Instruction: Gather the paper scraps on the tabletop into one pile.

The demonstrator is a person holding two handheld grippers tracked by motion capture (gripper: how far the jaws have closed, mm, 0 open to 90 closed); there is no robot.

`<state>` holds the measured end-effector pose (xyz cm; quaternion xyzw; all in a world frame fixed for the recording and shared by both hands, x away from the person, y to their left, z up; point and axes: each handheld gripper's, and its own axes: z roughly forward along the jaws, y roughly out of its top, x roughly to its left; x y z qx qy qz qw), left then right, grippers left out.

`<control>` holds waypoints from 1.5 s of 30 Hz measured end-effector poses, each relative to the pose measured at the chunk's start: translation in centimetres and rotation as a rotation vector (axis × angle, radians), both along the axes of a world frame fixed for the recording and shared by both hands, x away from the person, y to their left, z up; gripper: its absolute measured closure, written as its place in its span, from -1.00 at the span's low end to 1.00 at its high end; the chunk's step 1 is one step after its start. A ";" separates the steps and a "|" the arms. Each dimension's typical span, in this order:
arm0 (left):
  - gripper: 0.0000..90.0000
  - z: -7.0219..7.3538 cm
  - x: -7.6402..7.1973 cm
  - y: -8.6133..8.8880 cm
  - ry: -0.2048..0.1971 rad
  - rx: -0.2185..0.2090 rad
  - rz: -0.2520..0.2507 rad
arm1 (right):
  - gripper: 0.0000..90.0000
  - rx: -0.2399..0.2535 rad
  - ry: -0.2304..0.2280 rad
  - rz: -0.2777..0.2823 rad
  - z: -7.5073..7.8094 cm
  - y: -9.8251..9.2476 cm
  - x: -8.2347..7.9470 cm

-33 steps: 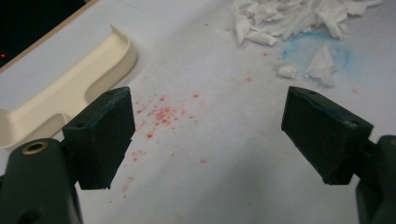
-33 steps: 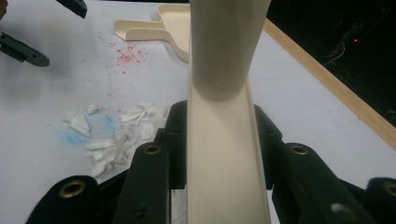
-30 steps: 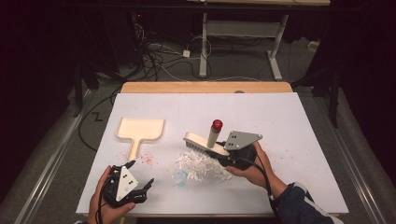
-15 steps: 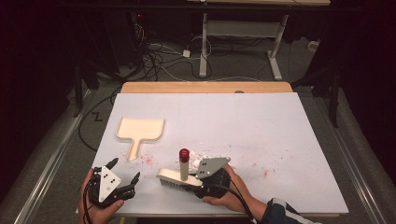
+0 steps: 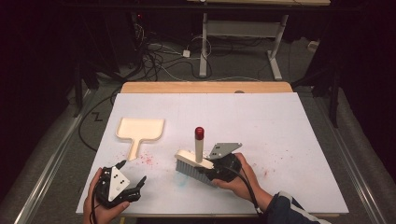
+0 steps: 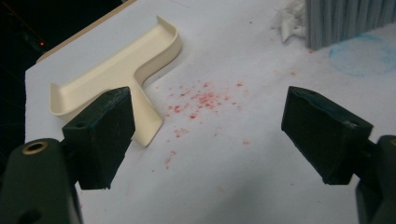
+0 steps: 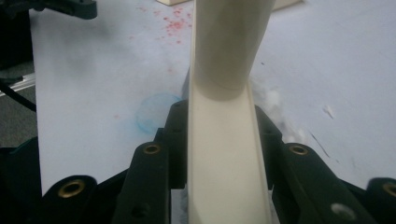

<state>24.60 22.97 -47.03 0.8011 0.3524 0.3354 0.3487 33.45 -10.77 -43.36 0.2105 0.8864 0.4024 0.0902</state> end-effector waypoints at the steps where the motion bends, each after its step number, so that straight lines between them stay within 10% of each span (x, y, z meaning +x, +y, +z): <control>1: -0.63 0.0 0.0 -0.1 0.003 0.007 -0.006 | 0.51 -0.005 0.000 -0.012 0.1 -0.3 0.1; 19: -0.63 -0.3 0.1 -0.7 0.005 0.056 -0.048 | 0.51 0.046 -0.099 -0.054 5.1 -7.0 -1.3; 31: -0.63 -0.3 0.1 -1.3 0.012 0.079 -0.056 | 0.51 -0.105 -0.091 -0.067 4.8 -15.7 -5.3; 45: -0.63 -0.6 0.7 -1.3 0.052 0.047 -0.086 | 0.52 -0.147 -0.024 0.007 2.0 -13.6 -5.6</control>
